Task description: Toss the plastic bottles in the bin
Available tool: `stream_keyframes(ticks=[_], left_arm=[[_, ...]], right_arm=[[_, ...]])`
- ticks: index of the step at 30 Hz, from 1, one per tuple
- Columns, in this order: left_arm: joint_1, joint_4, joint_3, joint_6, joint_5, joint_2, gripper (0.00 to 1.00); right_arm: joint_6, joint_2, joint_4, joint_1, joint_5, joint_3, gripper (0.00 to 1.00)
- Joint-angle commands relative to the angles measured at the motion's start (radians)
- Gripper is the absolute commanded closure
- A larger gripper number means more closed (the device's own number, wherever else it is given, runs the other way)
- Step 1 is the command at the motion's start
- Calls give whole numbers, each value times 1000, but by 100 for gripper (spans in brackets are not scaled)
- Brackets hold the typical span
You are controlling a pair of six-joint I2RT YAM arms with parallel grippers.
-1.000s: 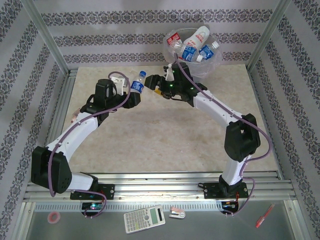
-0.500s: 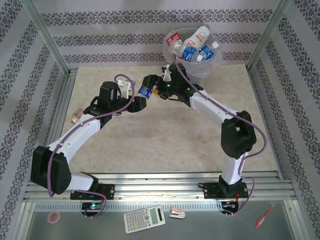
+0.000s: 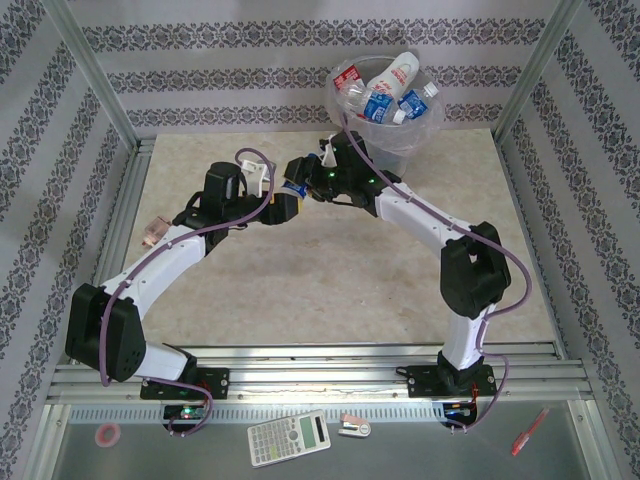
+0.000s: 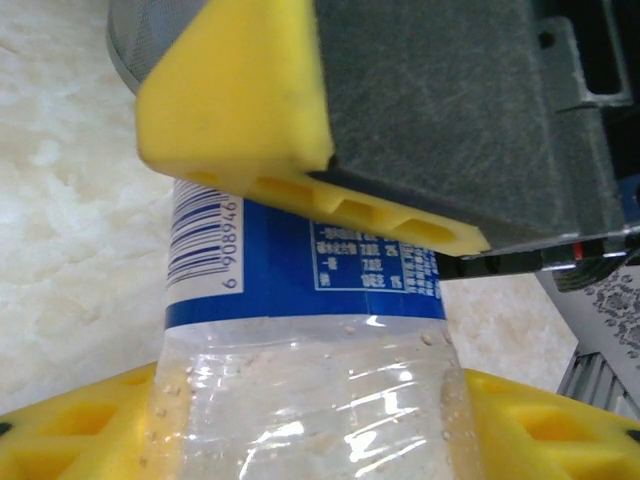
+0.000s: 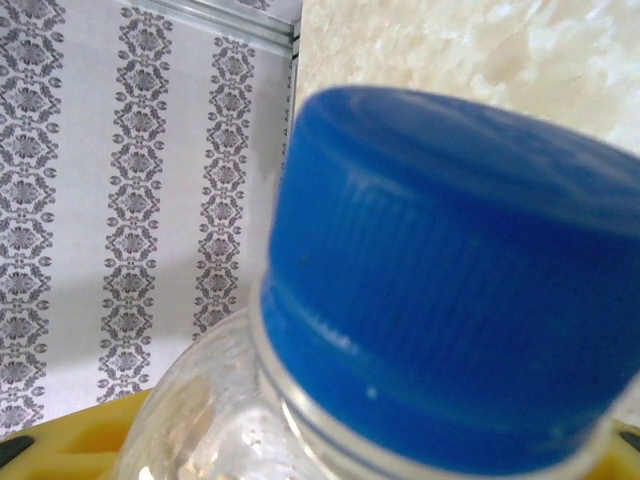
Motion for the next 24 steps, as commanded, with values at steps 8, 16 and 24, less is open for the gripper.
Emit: stream_keyframes(ticks=[8,16,24], left_arm=[[-8,164,87,-101,119,23,0],[50,243,127,-214,147,0,0],[82,226,148,-210,122,24,0]], right_arm=[[-14,-190,-143,-51,118,-63,58],[-135,-389,-431,-235,226,-90,58],[-239,-487,-584,-565,224,-74,58]])
